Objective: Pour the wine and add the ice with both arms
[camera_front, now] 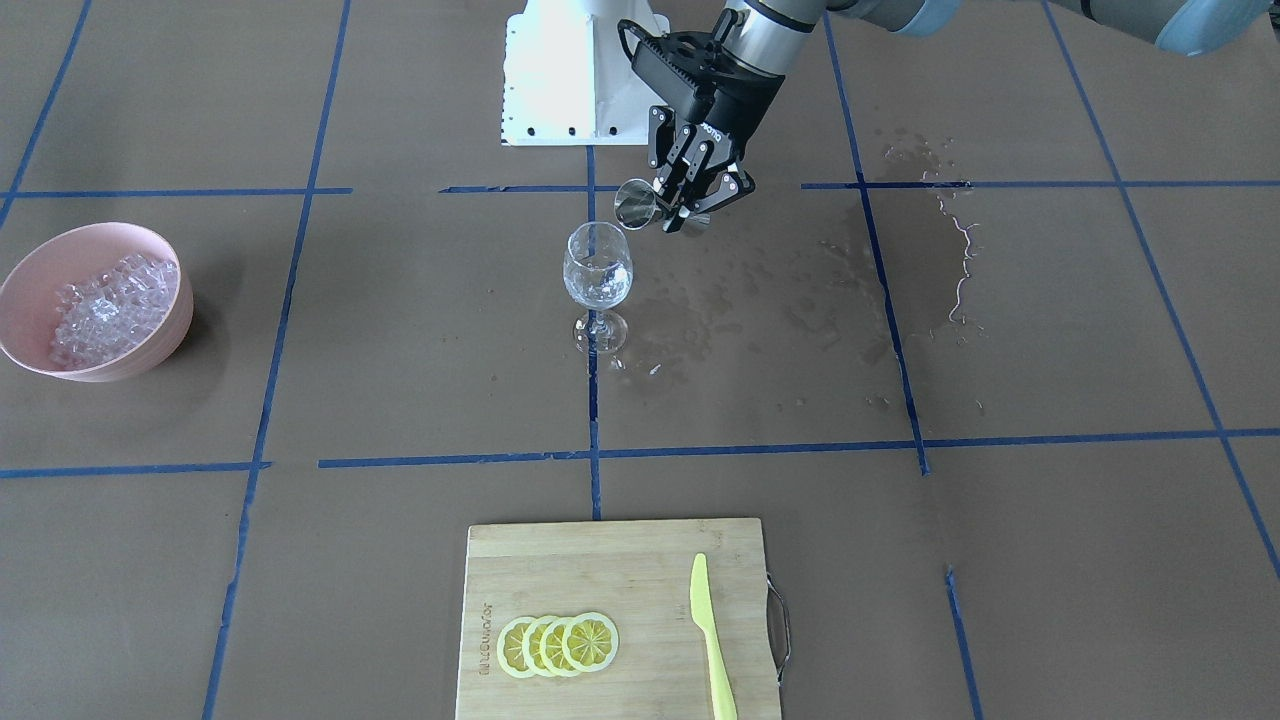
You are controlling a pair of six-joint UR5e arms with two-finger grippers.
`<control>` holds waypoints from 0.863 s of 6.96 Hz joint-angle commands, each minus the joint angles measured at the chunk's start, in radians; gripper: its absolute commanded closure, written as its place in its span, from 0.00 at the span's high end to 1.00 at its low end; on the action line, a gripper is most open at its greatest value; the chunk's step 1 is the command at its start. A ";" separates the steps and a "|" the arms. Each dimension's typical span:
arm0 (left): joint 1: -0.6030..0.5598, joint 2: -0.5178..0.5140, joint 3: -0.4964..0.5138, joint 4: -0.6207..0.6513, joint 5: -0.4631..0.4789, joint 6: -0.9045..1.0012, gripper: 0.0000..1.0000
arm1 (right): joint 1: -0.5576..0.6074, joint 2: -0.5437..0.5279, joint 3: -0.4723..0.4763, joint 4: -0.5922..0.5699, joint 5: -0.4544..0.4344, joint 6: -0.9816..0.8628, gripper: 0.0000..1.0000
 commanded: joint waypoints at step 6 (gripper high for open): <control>0.051 -0.128 0.003 0.303 0.007 0.013 0.00 | 0.000 0.000 -0.004 0.000 0.002 0.000 1.00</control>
